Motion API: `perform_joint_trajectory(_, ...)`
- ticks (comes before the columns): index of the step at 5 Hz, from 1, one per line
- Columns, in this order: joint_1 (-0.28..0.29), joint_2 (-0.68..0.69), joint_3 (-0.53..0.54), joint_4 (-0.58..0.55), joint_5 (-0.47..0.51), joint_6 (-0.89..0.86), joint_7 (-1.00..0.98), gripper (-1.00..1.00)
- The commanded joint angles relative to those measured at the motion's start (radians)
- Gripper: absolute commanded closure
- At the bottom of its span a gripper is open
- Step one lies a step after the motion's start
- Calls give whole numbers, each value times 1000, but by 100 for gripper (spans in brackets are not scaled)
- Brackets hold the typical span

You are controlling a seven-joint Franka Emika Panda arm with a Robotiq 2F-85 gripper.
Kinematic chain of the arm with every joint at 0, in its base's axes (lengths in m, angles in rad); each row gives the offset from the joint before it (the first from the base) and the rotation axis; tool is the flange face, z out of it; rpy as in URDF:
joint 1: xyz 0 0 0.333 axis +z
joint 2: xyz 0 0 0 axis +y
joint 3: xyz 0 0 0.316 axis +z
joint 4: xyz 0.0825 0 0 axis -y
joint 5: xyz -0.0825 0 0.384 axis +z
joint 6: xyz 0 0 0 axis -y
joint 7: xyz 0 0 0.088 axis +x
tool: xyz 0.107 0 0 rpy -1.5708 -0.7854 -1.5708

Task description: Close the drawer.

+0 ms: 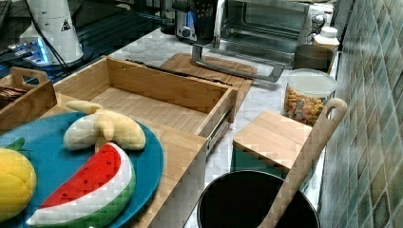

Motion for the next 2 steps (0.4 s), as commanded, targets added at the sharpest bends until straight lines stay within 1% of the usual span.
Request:
perform_joint_trajectory(1, 69, 75, 54, -46, -110, 162, -67, 100)
perform_joint_trajectory(2, 84, 142, 51, -27, -248, 179, 66, 100)
